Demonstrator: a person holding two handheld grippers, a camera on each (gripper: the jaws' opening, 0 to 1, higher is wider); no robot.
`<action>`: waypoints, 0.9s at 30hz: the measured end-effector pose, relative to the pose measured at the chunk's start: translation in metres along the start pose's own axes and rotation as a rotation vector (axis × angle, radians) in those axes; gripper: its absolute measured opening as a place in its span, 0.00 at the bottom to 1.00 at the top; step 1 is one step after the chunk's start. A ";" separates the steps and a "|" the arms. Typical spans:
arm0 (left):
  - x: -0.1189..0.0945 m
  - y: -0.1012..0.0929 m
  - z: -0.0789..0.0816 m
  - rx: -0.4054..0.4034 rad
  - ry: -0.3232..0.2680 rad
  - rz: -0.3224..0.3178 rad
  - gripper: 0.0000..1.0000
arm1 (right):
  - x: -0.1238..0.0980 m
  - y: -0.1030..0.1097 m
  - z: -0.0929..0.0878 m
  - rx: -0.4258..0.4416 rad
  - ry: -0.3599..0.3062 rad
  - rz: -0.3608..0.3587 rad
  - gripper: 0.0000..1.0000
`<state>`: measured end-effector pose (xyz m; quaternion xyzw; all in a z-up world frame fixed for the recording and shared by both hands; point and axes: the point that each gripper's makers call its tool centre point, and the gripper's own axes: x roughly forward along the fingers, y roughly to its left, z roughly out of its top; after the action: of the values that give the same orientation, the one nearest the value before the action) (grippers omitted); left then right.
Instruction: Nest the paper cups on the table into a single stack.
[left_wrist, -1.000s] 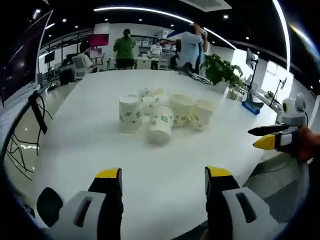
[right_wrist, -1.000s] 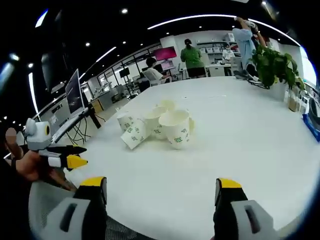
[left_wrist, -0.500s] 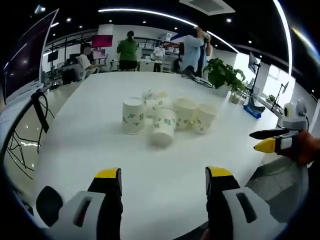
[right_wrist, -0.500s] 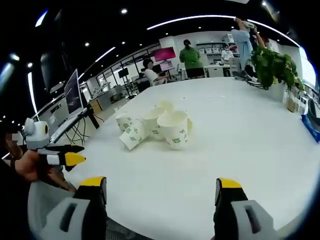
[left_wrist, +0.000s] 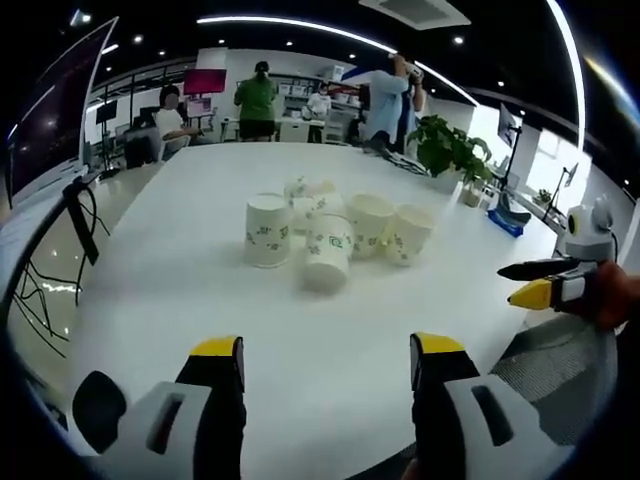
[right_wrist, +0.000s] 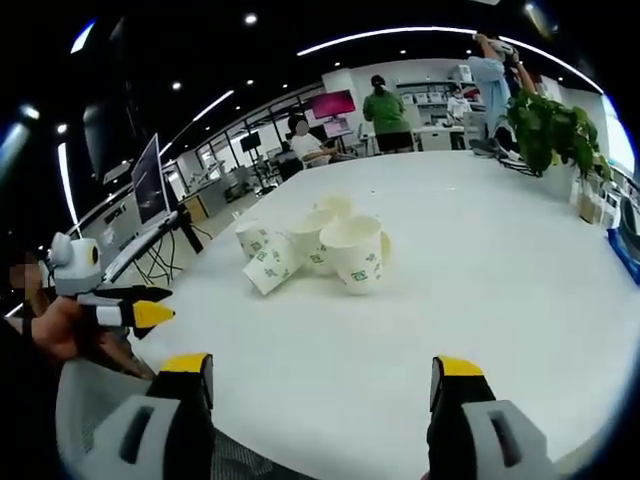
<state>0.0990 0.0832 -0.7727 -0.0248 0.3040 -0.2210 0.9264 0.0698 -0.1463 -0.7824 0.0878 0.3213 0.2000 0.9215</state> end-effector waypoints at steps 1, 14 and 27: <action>0.000 0.000 0.000 0.002 0.001 0.001 0.67 | 0.001 0.000 -0.001 -0.001 0.003 0.000 0.90; 0.001 0.004 -0.001 0.014 0.004 0.022 0.66 | 0.001 0.011 -0.006 -0.003 0.034 0.039 0.90; 0.002 0.005 -0.001 0.033 0.005 0.037 0.66 | 0.005 0.009 -0.005 -0.004 0.032 0.055 0.89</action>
<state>0.1015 0.0872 -0.7755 -0.0034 0.3032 -0.2087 0.9298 0.0676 -0.1356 -0.7861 0.0914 0.3331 0.2271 0.9106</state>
